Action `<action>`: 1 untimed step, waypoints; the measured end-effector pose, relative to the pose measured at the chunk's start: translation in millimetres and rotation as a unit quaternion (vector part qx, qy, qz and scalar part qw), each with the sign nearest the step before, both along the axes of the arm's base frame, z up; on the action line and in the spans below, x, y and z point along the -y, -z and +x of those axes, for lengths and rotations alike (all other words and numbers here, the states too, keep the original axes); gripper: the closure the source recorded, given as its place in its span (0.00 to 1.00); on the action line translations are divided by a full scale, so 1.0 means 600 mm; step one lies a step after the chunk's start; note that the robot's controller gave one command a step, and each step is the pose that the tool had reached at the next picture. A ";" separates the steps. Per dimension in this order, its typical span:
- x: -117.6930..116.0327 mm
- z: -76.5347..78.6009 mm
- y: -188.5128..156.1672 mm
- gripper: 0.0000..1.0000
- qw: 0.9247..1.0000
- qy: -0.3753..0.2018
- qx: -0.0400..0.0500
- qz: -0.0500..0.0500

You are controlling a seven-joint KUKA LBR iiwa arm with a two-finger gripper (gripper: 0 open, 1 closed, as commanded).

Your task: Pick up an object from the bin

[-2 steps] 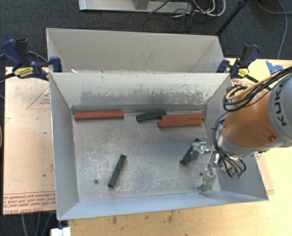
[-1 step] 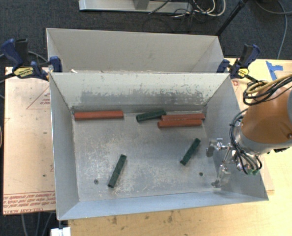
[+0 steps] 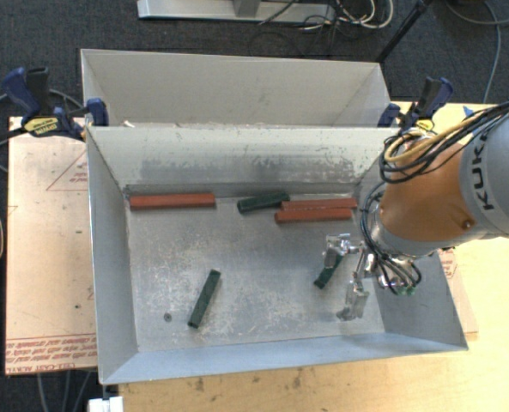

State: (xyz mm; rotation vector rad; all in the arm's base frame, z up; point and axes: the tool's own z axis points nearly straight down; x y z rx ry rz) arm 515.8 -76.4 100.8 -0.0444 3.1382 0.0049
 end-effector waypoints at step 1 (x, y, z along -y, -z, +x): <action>0.001 0.053 0.053 0.00 1.000 -0.017 0.001 -0.001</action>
Offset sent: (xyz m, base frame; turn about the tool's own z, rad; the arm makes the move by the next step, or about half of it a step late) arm 0.0297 -0.0012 -0.0308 -0.0354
